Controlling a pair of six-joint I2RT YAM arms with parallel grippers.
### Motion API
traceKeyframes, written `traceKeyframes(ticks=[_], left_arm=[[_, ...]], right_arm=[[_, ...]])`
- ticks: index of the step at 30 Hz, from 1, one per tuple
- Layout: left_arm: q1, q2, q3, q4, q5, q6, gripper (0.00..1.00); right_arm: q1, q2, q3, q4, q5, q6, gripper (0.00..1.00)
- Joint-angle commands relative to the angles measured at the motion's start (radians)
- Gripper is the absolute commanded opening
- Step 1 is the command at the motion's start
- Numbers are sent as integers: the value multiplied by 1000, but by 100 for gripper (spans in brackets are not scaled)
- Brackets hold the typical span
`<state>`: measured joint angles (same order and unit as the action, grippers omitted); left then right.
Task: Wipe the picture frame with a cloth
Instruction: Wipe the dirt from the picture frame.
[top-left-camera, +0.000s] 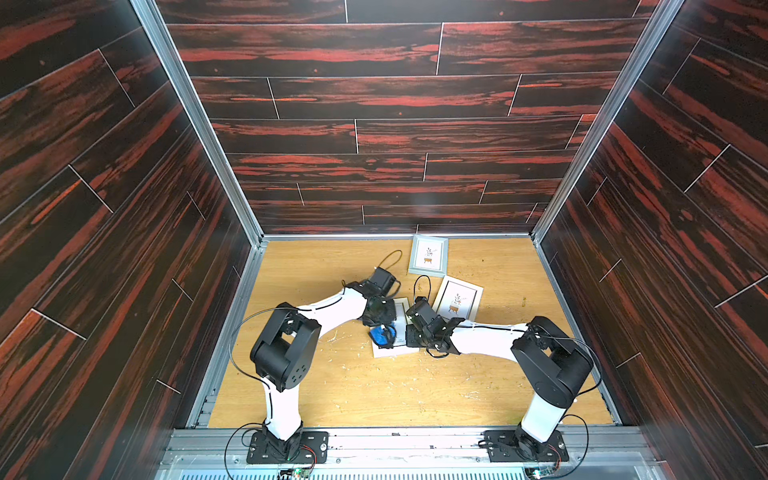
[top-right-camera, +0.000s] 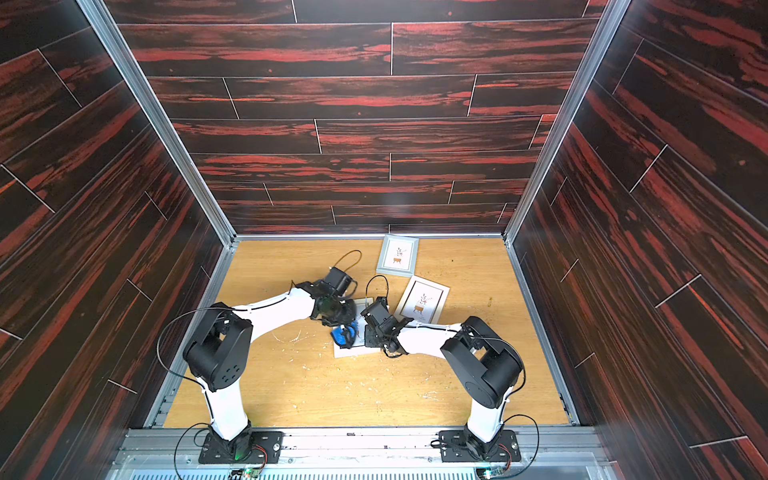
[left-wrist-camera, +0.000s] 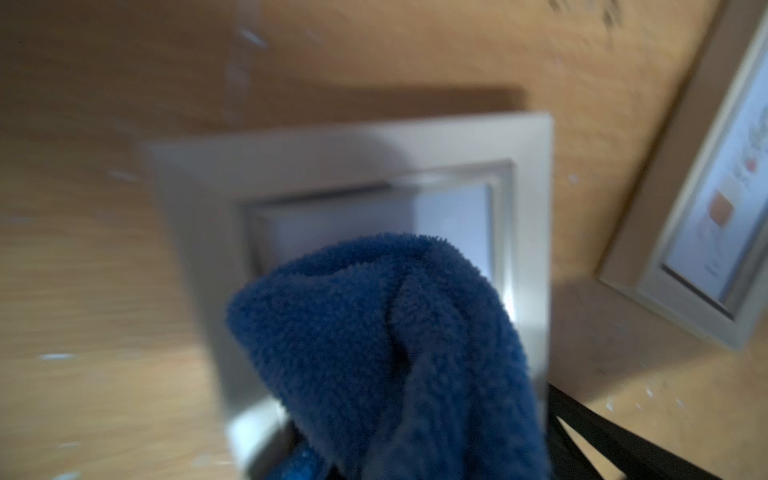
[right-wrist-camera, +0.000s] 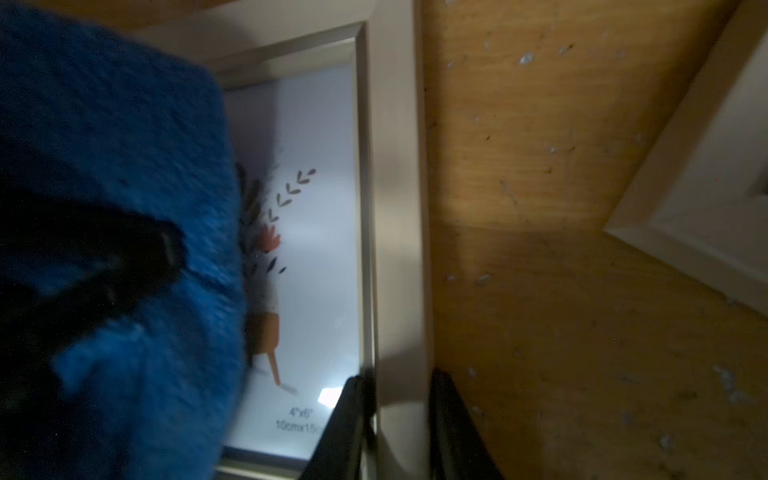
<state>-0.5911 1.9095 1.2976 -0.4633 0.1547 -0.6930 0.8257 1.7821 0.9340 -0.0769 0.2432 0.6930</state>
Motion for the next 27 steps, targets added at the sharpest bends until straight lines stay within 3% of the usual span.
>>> traceKeyframes(ticks=[1,5,9,21,24,27], left_arm=[[10,51,-38,30,54,-39,0],[26,-26,-137,-25,-73,-23,0],[53,-126,-230,-86,-128,1,0],[-25,-141,-319,22,33,-88,0],[17,-127,-331,38,17,-77,0],[94,-92,-251,41,2,-15,0]], right_arm=[[-10,10,-19,-70,18,19,0],[-15,11,-18,-85,39,23,0],[-23,25,-13,-85,32,26,0],[-22,14,-13,-87,27,21,0],[-22,10,-20,-80,21,22,0],[-21,10,-23,-69,11,24,0]])
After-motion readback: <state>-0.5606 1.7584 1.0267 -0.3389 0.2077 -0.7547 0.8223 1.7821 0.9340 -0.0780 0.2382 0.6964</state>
